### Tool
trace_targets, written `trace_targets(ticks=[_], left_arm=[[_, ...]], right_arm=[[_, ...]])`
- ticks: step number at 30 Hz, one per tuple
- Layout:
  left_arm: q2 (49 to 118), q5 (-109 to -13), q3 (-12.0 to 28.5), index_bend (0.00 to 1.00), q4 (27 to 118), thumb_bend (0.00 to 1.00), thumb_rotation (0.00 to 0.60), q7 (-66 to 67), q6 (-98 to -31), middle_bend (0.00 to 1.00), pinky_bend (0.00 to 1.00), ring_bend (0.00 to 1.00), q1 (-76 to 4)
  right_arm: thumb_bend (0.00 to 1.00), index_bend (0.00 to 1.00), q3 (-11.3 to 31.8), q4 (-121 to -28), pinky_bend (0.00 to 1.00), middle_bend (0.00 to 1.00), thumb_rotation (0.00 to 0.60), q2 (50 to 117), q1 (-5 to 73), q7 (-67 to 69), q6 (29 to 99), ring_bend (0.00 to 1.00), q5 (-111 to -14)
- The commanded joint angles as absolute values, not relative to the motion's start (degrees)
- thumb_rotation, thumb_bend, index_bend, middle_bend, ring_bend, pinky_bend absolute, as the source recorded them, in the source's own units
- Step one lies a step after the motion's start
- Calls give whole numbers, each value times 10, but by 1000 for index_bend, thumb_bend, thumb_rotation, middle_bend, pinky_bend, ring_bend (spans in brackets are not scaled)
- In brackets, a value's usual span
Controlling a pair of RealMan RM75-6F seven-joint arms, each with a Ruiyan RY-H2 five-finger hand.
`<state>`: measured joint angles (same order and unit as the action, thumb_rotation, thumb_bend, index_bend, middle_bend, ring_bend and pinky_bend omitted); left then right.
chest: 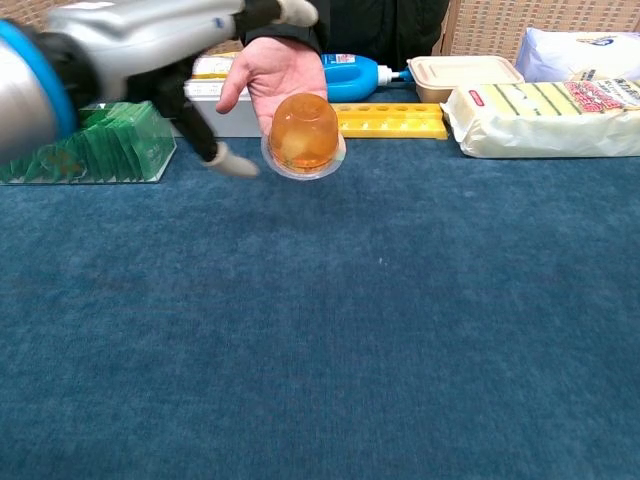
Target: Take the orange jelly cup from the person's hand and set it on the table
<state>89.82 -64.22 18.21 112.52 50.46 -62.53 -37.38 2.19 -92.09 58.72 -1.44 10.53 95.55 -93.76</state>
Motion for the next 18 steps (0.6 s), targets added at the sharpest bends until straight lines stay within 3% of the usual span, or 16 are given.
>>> trace_targets(ticks=[1,10,15,18], left_arm=[[955,-568,213,0,1082,89,600,551,-632,0,103,0,-434],[993,-473,231,0,1054,111,600,596,-676,9,121,7,-493],[1009,-454,225,8,1030,125,600,599,-692,52,215,40,-514],[1020,-444,226,85,1013,144,600,603,-708,125,282,102,-525]], right_arm=[[75,0,24,-920,0,0,600,587,-11,108,949,17,-932],[74,0,26,-916,0,0,600,588,-8,115,942,17,-926],[75,0,27,-914,0,0,600,588,-8,121,941,17,-924],[75,0,28,-911,0,0,600,588,-8,126,940,17,-920]])
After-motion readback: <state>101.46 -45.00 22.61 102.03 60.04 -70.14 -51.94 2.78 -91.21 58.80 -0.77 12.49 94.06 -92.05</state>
